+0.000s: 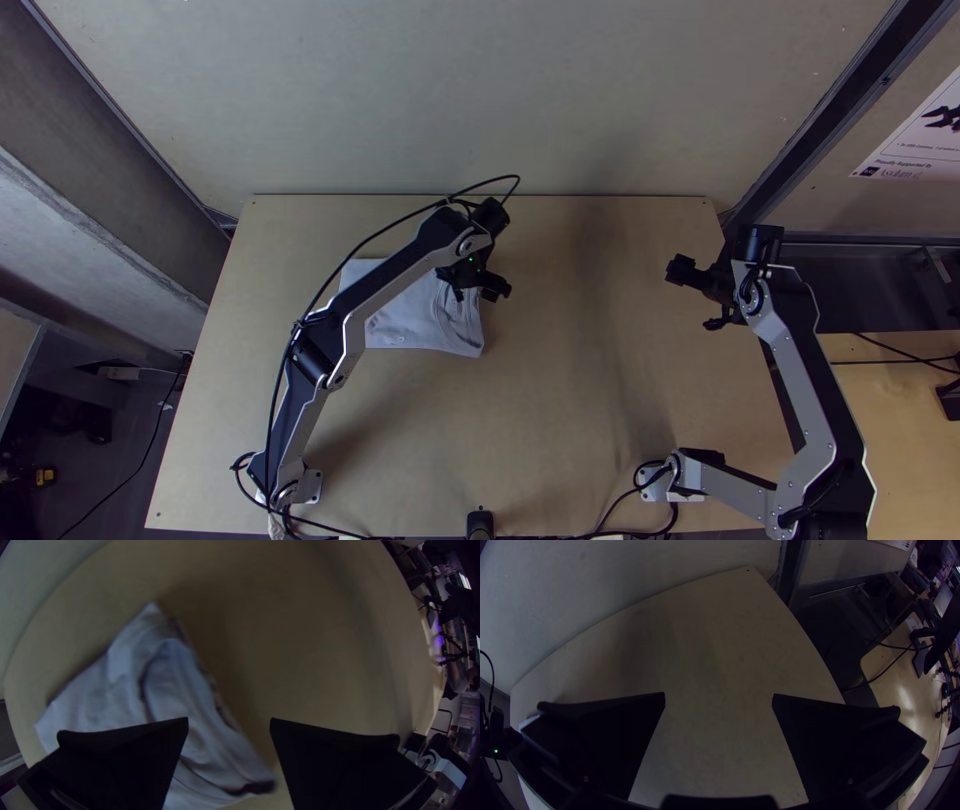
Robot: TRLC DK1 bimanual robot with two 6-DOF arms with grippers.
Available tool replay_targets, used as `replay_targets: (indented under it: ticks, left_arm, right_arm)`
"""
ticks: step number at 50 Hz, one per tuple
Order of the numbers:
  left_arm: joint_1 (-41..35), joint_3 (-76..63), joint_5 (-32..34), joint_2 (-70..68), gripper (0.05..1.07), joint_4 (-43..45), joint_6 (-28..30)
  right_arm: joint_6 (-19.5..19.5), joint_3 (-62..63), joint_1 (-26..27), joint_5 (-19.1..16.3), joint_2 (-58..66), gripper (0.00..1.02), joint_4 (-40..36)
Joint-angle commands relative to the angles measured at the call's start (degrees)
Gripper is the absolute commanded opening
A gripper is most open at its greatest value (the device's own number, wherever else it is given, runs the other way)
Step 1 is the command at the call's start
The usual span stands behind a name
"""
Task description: Fold the t-shirt
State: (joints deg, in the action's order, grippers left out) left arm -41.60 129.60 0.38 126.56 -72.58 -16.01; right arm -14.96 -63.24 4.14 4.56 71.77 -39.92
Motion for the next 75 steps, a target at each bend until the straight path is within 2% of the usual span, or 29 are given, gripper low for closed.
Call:
replay_targets:
  ticks: [1,5,21,29,33,39,44,56,62,67,70,75]
  left_arm:
    - [-1.5,1.2,3.4,2.1,1.03,-0.3,-3.9]
    - [-1.5,1.2,8.8,2.3,1.03,0.3,-4.5]
    - [0.3,1.0,9.1,-0.6,1.03,0.5,-4.4]
    - [5.3,-0.8,9.0,-6.4,1.03,0.6,-2.7]
    - [8.6,-3.4,8.6,-11.3,1.03,1.5,0.5]
    - [14.4,-5.3,7.7,-18.5,1.03,2.3,2.0]
    - [19.5,-8.7,5.9,-25.6,1.03,3.8,4.1]
    - [33.4,-18.5,5.4,-41.9,1.03,10.4,10.8]
    - [40.0,-24.4,5.5,-49.3,1.03,14.7,13.9]
    - [43.0,-34.7,5.8,-58.7,1.03,23.5,17.6]
    - [44.3,-42.4,5.7,-65.4,1.03,32.0,20.1]
    - [44.3,-50.8,5.4,-74.3,1.03,39.0,22.8]
  right_arm:
    - [0.3,1.5,-0.5,0.1,-2.1,0.98,0.1]
    - [0.4,2.3,-0.5,0.1,-2.6,0.98,0.1]
    - [1.1,2.1,-0.4,0.1,-4.3,0.98,0.3]
    - [3.7,-2.6,-0.5,0.1,-4.6,0.98,0.7]
    - [5.8,-5.4,-0.6,0.0,-4.7,0.98,2.5]
    - [9.1,-10.0,-0.9,-0.8,-5.0,0.98,4.8]
    - [10.3,-13.4,-1.2,-0.9,-5.6,0.98,7.9]
    - [13.8,-20.5,-1.1,-1.0,-7.7,0.98,14.1]
    - [14.1,-17.7,-0.4,-1.0,-12.4,0.98,23.4]
    - [16.6,-13.8,-0.2,-1.1,-17.3,0.98,29.2]
    - [17.5,-11.4,-0.3,-1.3,-20.3,0.98,32.1]
    - [18.5,-6.8,-0.5,-2.4,-25.5,0.98,35.0]
